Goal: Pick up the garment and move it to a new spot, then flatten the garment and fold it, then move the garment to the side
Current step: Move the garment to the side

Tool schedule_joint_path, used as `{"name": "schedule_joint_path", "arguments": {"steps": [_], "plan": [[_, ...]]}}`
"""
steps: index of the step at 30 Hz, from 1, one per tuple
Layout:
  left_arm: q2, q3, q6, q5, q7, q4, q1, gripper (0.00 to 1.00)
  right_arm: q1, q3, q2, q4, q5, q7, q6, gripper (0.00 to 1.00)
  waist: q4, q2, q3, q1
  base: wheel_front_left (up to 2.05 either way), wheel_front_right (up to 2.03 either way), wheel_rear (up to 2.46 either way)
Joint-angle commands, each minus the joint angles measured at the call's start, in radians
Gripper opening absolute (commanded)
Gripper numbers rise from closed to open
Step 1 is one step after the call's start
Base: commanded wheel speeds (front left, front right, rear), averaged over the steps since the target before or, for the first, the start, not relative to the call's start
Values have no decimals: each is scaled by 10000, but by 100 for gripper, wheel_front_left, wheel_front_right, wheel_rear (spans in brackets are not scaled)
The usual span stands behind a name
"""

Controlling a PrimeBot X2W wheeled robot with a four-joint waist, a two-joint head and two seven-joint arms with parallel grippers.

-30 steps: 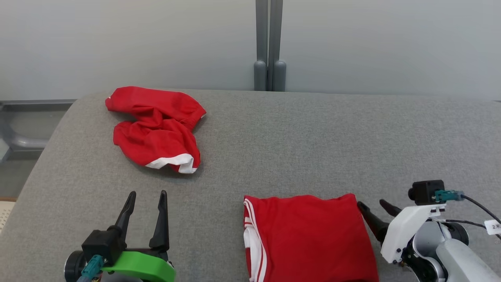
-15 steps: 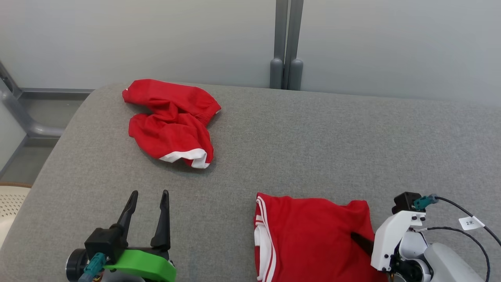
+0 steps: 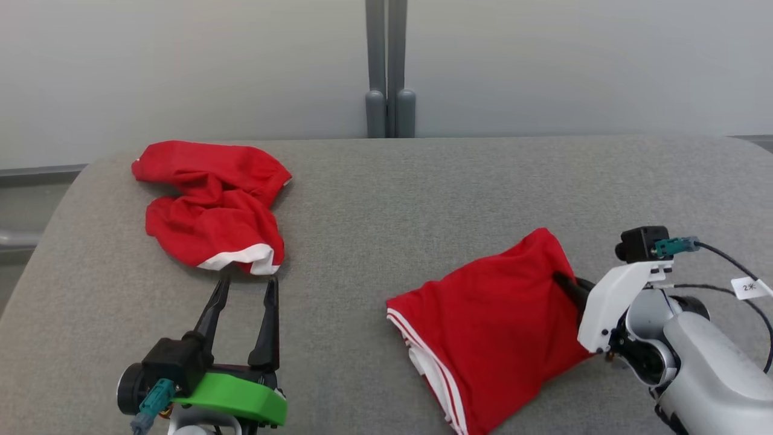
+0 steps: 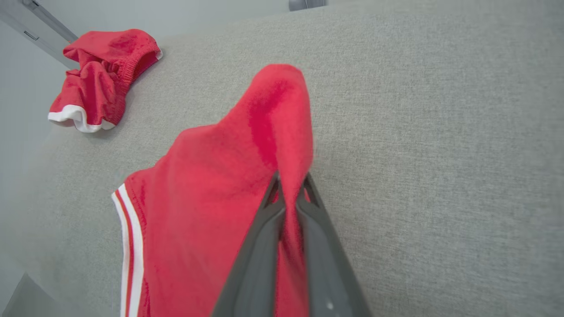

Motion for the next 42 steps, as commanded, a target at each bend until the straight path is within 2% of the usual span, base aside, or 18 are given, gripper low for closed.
{"name": "schedule_joint_path", "arguments": {"steps": [1,10,18,25,31,38,42], "plan": [[-15,-51,-40,47,1,-68,-152,100,-294,39,-192,-36,125,-37,-7,0,-731,0,146,0,0,0,0],[-59,-294,-50,191,0,-185,-455,100,-1422,436,-582,196,412,-352,-7,0,-2309,0,705,0,0,0,0],[73,-483,-4,422,123,-424,-1051,100,-2250,255,-794,220,1045,-1134,-6,0,-3105,0,1846,0,0,0,0],[409,-573,22,739,605,-854,-1883,100,-3676,155,-1269,519,1543,-1613,-6,0,-3114,0,3534,0,0,0,0],[624,-643,75,982,919,-1227,-2436,100,-4856,142,-2120,1254,1828,-1859,-7,0,-2886,0,4751,0,0,0,0],[658,-754,111,1102,976,-1374,-2777,100,-5706,216,-3210,2384,2062,-2079,-9,0,-2554,0,5357,0,0,0,0],[659,-769,158,1089,916,-1360,-2808,100,-5934,418,-3439,3051,1996,-2153,-7,0,-2423,0,5433,0,0,0,0]]}}
